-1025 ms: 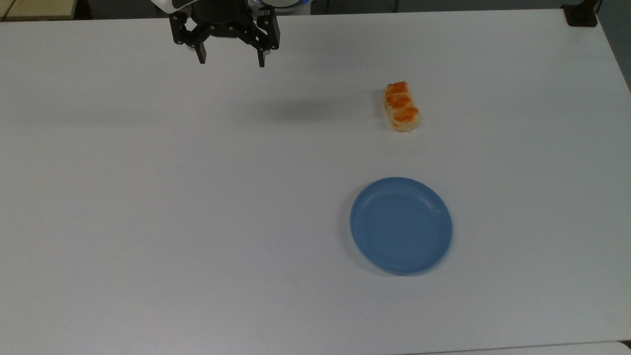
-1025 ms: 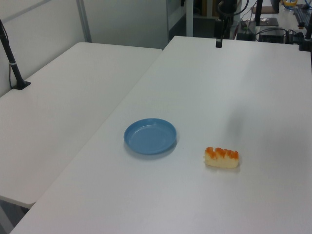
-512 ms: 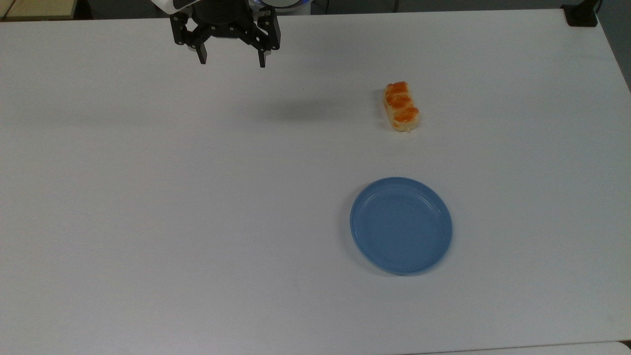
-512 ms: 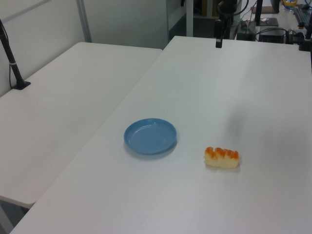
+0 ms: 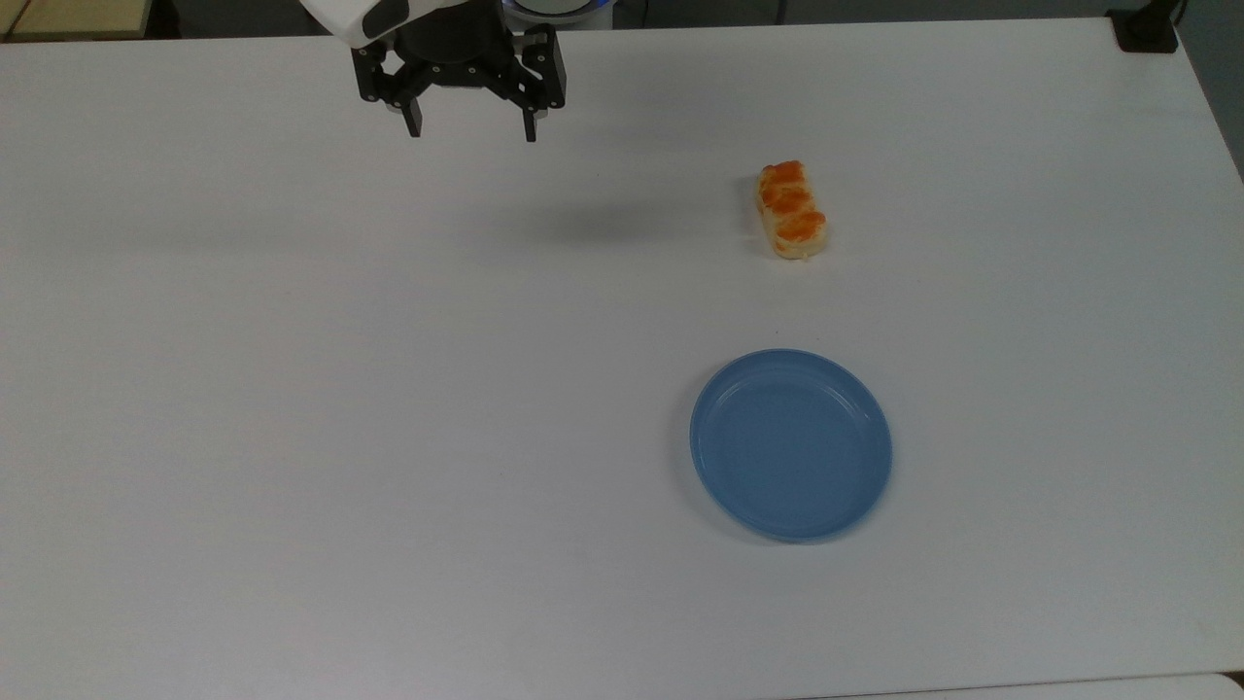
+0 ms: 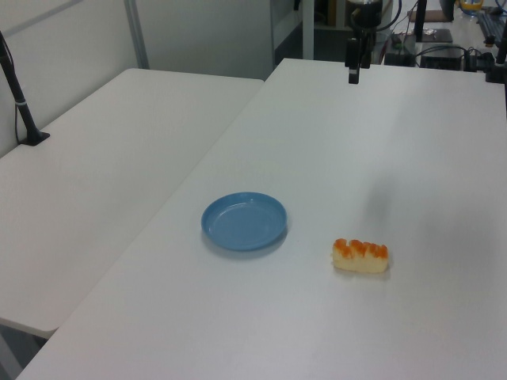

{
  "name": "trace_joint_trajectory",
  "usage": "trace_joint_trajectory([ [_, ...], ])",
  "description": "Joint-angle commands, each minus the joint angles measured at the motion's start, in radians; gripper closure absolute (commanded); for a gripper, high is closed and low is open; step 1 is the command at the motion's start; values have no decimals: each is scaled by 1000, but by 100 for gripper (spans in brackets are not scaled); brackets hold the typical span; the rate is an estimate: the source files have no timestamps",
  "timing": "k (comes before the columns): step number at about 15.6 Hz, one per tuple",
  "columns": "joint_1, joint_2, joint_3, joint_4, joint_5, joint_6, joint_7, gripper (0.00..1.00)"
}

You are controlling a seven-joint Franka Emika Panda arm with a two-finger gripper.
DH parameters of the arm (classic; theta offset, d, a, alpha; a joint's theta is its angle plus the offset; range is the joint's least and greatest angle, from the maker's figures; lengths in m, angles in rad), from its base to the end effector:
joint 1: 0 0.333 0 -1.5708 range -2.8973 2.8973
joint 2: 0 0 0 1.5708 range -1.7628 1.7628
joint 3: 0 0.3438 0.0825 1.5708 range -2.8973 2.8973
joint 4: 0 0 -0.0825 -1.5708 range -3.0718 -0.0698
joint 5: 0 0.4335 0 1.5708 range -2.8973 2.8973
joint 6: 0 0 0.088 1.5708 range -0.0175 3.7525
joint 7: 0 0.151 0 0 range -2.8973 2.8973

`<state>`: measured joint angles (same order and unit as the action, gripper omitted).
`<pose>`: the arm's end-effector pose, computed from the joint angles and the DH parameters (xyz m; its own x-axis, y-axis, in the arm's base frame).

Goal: Put the bread on a plate
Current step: 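Move the gripper over the orange-topped bread roll and lower to grasp it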

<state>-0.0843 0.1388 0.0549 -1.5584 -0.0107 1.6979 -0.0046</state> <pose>0.6574 -0.0227 0.5385 0.9997 -0.0240 0.0009 -0.0240 -0.9997 0.0030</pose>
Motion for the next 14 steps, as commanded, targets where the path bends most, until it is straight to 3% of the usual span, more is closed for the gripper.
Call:
trace_joint_trajectory([
  [1,69,19,-3,4,23,5,-12,0],
  [14,363,197,-3,4,75,152,17,0],
])
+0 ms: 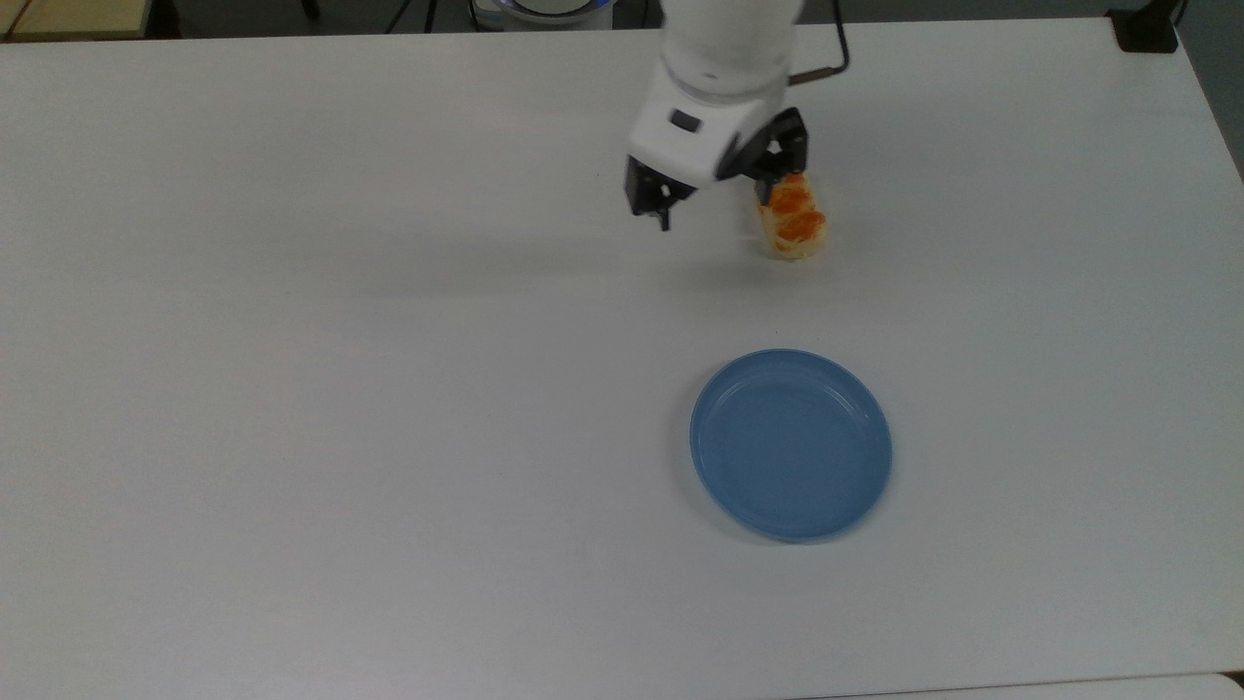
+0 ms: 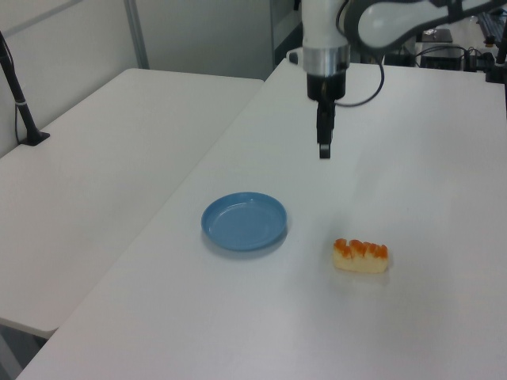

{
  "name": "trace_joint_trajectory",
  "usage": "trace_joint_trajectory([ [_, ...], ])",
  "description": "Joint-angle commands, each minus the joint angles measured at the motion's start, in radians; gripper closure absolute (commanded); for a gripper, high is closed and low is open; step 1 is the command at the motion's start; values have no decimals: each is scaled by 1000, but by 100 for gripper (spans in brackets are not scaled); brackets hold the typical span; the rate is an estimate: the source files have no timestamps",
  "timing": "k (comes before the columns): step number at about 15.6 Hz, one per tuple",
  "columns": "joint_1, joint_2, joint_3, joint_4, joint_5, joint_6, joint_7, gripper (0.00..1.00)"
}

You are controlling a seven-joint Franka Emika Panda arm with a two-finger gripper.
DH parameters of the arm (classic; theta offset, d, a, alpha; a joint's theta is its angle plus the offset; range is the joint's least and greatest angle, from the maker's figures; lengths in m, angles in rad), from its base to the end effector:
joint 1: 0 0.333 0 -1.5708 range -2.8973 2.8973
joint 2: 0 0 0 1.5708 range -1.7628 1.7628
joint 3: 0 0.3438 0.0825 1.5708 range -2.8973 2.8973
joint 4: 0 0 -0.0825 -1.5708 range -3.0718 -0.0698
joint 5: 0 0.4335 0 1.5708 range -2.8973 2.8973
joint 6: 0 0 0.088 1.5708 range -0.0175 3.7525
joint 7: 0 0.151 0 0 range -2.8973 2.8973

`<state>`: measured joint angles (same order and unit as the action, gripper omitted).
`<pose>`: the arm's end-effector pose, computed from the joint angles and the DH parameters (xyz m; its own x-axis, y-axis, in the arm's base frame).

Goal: Put the bread on a plate
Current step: 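Move the gripper over the orange-topped bread roll and lower to grasp it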

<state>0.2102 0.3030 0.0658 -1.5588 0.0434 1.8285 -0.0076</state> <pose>0.6762 0.1928 0.4380 0.9632 0.2668 -0.0327 0.2645 -0.9624 -0.0614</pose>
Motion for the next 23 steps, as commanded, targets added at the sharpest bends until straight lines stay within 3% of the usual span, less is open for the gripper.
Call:
trace_joint_trajectory([
  [1,92,39,-14,3,20,23,44,0],
  [11,251,136,-15,-27,12,26,160,0],
  [14,256,169,-15,-36,7,26,160,0],
  [19,270,169,-15,-131,-37,41,152,0],
  [20,288,171,-17,-147,-40,60,152,4],
  [23,284,171,-18,-155,-42,71,149,36],
])
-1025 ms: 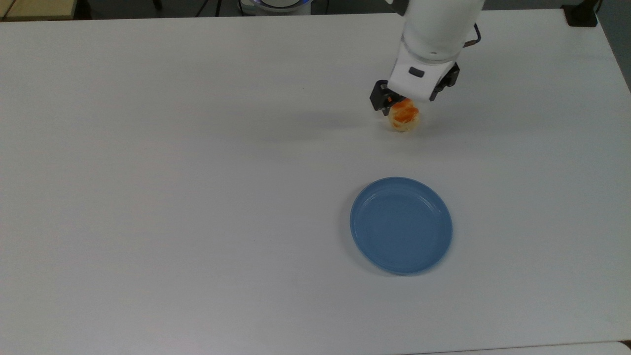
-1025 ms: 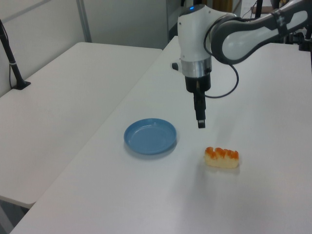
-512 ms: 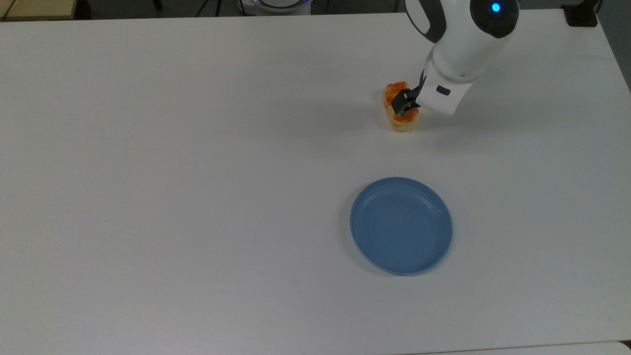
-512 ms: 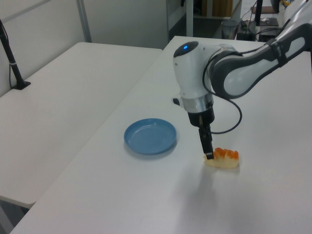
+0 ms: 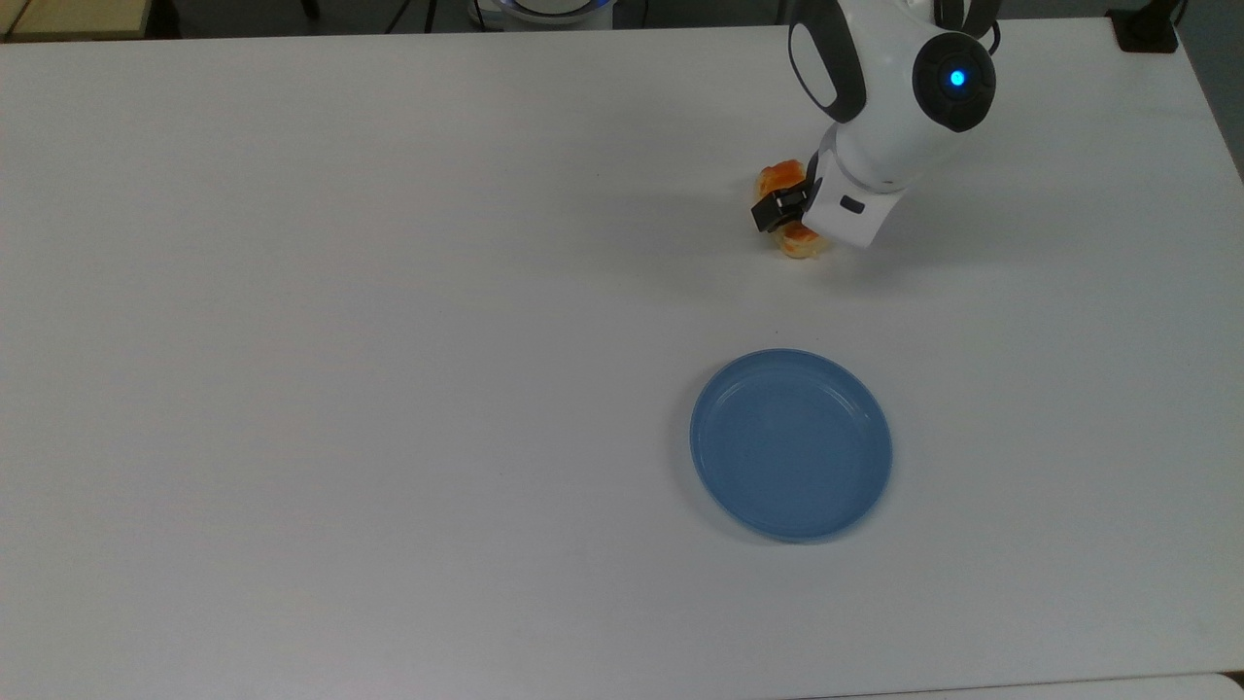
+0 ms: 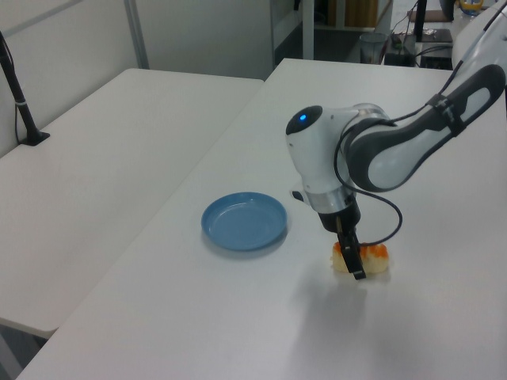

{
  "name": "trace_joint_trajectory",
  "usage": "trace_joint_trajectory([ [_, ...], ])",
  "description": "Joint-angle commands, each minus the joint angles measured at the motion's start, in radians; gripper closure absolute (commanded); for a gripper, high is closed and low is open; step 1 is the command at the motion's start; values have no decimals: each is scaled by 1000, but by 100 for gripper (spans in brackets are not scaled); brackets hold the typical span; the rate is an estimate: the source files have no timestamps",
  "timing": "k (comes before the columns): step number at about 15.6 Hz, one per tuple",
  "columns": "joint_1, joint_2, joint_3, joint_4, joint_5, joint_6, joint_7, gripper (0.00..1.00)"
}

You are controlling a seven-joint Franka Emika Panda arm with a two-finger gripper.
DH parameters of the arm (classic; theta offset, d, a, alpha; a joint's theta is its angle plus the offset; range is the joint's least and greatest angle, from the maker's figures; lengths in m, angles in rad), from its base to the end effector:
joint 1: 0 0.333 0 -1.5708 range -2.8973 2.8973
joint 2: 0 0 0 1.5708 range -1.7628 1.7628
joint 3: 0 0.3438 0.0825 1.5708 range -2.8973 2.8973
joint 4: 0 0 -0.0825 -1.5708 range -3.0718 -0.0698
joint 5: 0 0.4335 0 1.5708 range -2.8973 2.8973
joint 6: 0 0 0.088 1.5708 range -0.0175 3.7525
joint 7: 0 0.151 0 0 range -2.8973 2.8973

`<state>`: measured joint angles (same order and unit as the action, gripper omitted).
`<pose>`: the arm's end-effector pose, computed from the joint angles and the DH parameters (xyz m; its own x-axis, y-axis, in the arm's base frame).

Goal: Put the bread on a plate
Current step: 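Lift the bread roll and carry it onto the blue plate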

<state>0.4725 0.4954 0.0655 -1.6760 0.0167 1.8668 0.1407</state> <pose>0.5835 0.3473 0.2496 0.8826 0.3600 -0.3024 0.3769 -0.9262 -0.0025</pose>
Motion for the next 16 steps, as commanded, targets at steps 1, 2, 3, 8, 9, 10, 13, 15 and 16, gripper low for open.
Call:
trace_joint_trajectory([
  [1,18,-23,-19,-36,-15,29,-3,49],
  [2,14,-24,-21,-33,-14,29,-3,63],
  [3,6,-28,-22,-28,-14,28,-3,72],
  [8,-78,-28,-24,97,-1,38,3,70],
  [9,-98,-25,-24,119,-4,40,3,69],
  [10,-118,-21,-26,140,-6,52,5,68],
  [13,-146,-12,-27,177,-6,193,14,64],
  [15,-158,11,-27,179,-11,306,52,64],
  [16,-158,32,-29,193,-17,357,84,64],
])
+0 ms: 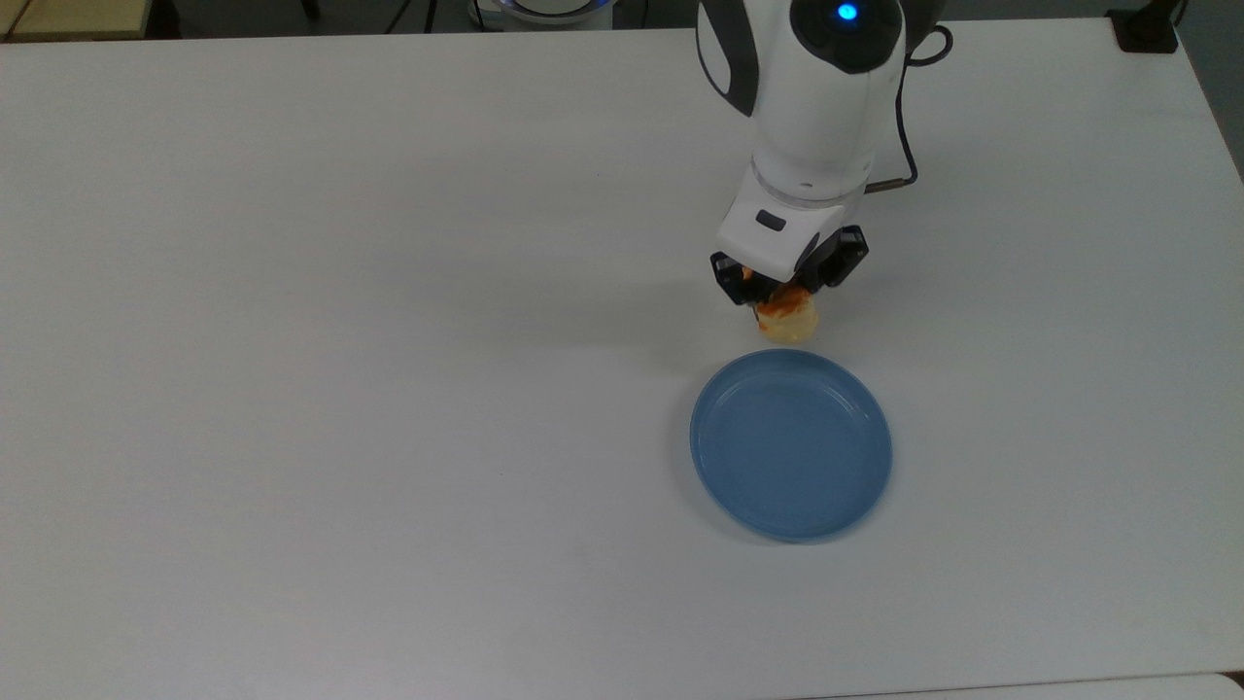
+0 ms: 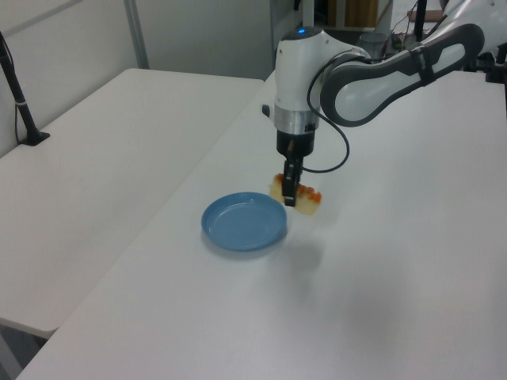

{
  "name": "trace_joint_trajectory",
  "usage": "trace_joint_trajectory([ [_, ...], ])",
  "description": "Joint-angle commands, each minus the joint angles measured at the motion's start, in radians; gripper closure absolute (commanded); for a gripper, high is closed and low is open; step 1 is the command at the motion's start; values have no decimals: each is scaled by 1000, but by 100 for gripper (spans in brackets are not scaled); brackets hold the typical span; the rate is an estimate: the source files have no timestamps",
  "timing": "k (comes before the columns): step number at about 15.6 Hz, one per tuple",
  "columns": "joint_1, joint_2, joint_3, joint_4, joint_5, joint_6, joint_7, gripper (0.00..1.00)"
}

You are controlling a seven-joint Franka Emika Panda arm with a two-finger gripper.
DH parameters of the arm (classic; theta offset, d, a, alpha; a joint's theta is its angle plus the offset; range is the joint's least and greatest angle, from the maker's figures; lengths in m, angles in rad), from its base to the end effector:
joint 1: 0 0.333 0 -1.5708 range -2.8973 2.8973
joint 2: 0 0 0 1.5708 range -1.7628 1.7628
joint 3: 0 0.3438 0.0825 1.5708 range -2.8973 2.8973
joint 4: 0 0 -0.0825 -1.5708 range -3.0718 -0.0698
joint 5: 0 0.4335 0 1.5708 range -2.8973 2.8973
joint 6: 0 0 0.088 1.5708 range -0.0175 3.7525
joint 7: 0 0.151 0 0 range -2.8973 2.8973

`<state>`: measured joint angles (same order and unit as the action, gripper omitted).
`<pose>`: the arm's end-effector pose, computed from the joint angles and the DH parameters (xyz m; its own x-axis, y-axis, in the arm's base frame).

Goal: Put the bread on a plate
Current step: 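Lift the bread roll and carry it onto the blue plate, then open the gripper to release the bread on the plate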

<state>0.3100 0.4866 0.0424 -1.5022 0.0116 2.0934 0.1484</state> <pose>0.7206 0.2616 0.3571 0.9771 0.1884 0.0990 0.1936 -0.9800 -0.0456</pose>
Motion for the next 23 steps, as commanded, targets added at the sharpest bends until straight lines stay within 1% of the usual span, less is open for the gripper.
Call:
trace_joint_trajectory([
  [1,4,67,-7,39,-18,169,103,64],
  [4,6,139,-25,106,-57,215,189,60],
  [6,8,177,-29,141,-61,240,221,55],
  [8,8,188,-29,149,-62,249,223,53],
  [9,8,191,-29,149,-61,250,223,46],
  [10,8,191,-29,151,-61,250,223,28],
  [11,9,193,-29,149,-62,250,223,12],
  [12,9,193,-30,149,-62,250,223,0],
  [17,8,182,-32,148,-71,237,223,0],
  [19,3,153,-41,140,-70,212,221,0],
  [21,1,116,-70,135,-70,110,215,0],
  [22,-9,96,-82,135,-68,33,202,0],
  [23,-34,70,-84,135,-62,-37,166,0],
])
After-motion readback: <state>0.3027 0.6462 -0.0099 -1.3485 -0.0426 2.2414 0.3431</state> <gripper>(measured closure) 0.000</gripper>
